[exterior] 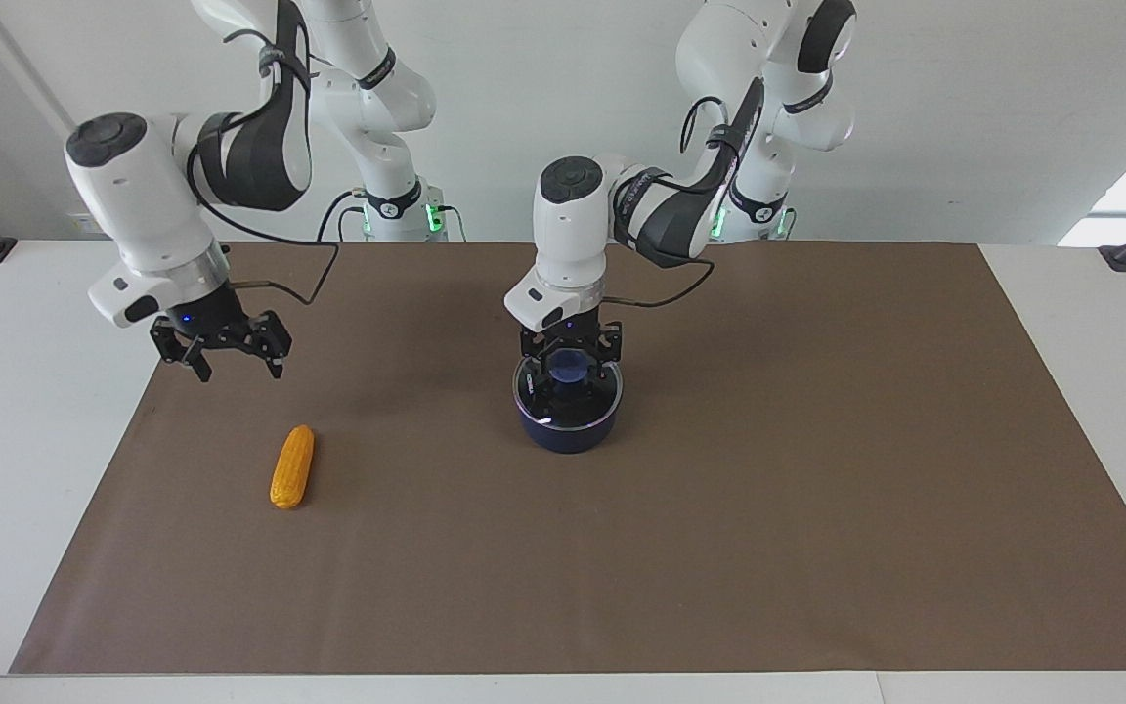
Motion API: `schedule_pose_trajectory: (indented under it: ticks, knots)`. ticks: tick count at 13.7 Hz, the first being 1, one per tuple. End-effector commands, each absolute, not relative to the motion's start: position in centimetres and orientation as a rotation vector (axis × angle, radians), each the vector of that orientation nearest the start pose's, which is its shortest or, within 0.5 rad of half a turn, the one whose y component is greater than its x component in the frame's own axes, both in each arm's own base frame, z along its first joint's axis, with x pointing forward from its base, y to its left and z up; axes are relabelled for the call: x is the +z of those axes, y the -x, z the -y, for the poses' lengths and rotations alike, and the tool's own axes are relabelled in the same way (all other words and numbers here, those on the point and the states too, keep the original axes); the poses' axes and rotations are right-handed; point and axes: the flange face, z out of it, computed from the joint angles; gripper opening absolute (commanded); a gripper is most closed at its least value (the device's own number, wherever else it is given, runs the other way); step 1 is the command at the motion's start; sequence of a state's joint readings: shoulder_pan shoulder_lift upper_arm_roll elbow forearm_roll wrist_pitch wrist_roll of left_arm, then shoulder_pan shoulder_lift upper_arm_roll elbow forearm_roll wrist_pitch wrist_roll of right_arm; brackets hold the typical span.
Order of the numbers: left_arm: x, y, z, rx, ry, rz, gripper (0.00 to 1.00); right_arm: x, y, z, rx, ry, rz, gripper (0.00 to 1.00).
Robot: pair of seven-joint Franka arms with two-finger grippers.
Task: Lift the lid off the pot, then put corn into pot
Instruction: 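Grasp the lid knob with the left gripper while the right gripper reaches the corn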
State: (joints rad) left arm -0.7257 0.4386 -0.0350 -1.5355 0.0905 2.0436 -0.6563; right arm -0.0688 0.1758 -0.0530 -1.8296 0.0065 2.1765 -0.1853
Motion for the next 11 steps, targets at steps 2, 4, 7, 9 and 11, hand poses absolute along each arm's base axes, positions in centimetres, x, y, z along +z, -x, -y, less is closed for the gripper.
schedule_pose_trajectory:
  ticks: [2,4,7,9,11]
  knots:
    - [41.1,-50.5,46.9,-0.211,3.122,-0.194,0.46,38.3,-65.2,7.9,-0.33,3.17,0.085,1.0]
    - [41.1,-50.5,46.9,-0.212,3.125,-0.163,0.21,34.3,-65.8,8.1,-0.305,3.168,0.03,1.0]
    - [41.1,-50.6,46.7,-0.204,3.121,-0.159,0.07,31.8,-65.6,7.8,-0.247,3.162,-0.024,1.0]
    - [42.2,-50.4,46.5,-0.208,3.12,-0.157,0.01,30.7,-64.8,7.8,-0.206,3.162,-0.02,1.0]
    - [44.5,-50.3,45.7,-0.215,3.117,-0.143,0.0,30.2,-64.3,7.5,-0.172,3.162,-0.012,1.0]
